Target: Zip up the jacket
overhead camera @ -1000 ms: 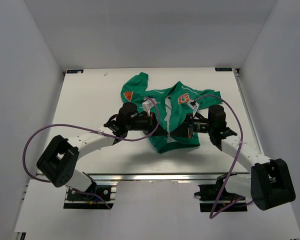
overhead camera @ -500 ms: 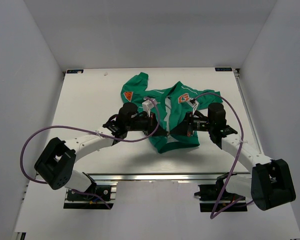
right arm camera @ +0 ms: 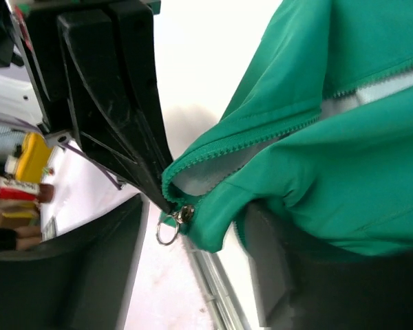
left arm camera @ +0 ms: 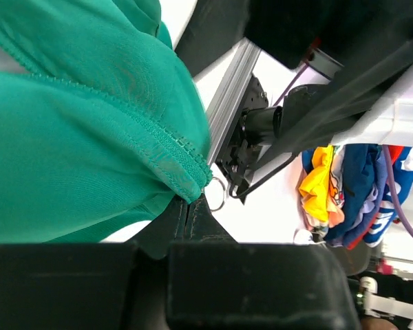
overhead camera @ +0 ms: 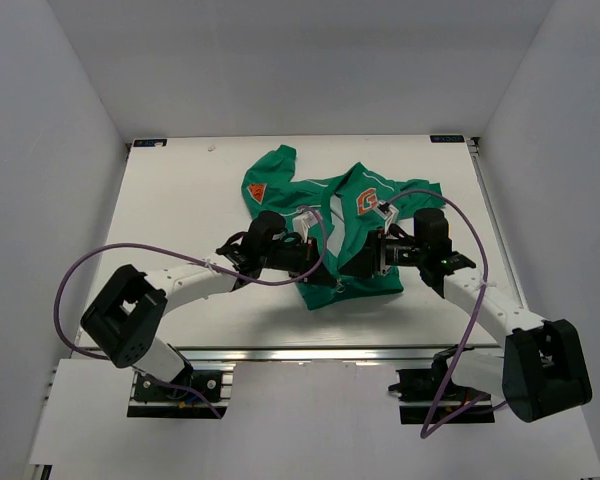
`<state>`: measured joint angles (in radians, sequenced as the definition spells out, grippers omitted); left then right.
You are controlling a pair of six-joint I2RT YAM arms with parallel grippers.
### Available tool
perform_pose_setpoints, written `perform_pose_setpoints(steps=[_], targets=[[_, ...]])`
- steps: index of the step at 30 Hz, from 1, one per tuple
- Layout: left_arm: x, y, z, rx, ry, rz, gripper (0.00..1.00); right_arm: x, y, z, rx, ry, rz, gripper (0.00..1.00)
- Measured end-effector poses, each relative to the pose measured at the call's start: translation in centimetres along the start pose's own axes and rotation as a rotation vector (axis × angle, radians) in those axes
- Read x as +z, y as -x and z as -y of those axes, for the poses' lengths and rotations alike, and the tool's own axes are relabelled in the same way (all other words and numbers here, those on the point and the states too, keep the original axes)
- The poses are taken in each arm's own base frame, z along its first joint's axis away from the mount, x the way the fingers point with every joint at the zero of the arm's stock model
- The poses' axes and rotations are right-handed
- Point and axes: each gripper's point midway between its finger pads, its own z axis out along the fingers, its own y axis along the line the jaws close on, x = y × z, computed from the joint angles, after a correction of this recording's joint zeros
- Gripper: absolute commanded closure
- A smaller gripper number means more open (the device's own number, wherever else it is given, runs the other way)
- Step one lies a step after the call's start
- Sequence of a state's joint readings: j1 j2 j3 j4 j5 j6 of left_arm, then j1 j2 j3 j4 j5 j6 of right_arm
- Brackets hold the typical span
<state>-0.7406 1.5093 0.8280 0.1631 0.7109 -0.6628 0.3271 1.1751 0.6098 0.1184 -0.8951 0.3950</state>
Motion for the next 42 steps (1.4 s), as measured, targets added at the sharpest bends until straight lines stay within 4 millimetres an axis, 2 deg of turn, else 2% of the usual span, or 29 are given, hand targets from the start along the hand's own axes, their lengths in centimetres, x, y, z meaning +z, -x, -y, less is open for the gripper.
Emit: perform_pose_setpoints(steps=[1, 2, 8, 13, 15, 18, 20, 24, 29, 31, 36, 42], targets=[[0.0, -0.2, -0.2, -0.012, 0.005, -0.008, 1.0, 0.0, -0.1, 0.1, 0.004, -0.008, -0.003, 0.12], [0.1, -0.4, -0.3, -0.026, 0.009, -0.015, 1.0, -0.1, -0.2, 0.2, 0.001, -0.016, -0.004, 0.11], [-0.1, -1.1, -1.3, -0.128, 0.025, -0.057, 1.0, -1.1, -0.3, 1.0, -0.032, -0.123, 0.014, 0.11], [-0.1, -1.5, -3.6, -0.281, 0.027, -0.104, 1.0, -2.0, -0.2, 1.8, -0.117, -0.269, 0.003, 0.11], [0.0, -1.7, -4.6, -0.341, 0.03, -0.124, 1.0, -1.6, 0.0, 1.4, -0.204, -0.322, -0.014, 0.11], [0.1, -1.5, -5.4, -0.408, 0.032, -0.148, 1.0, -0.6, -0.1, -0.4, -0.378, -0.353, -0.045, 0.11], [0.1, -1.2, -5.4, -0.43, 0.024, -0.158, 1.0, -0.3, -0.4, -1.3, -0.474, -0.363, -0.065, 0.11], [0.0, -0.7, -4.9, -0.448, 0.009, -0.17, 1.0, 0.0, -1.4, -1.9, -0.601, -0.392, -0.113, 0.11], [-0.1, -1.0, -4.8, -0.467, 0.001, -0.191, 1.0, 1.6, -4.4, -2.5, -0.74, -0.423, -0.248, 0.11], [-0.1, -1.3, -4.9, -0.479, 0.004, -0.201, 1.0, 2.1, -5.1, -2.3, -0.776, -0.441, -0.292, 0.14], [-0.2, -1.6, -5.0, -0.496, 0.014, -0.21, 1.0, 2.5, -5.4, -1.0, -0.801, -0.494, -0.33, 0.2], [-0.2, -1.6, -5.0, -0.498, 0.015, -0.212, 1.0, 2.7, -5.1, -1.0, -0.81, -0.493, -0.32, 0.26]])
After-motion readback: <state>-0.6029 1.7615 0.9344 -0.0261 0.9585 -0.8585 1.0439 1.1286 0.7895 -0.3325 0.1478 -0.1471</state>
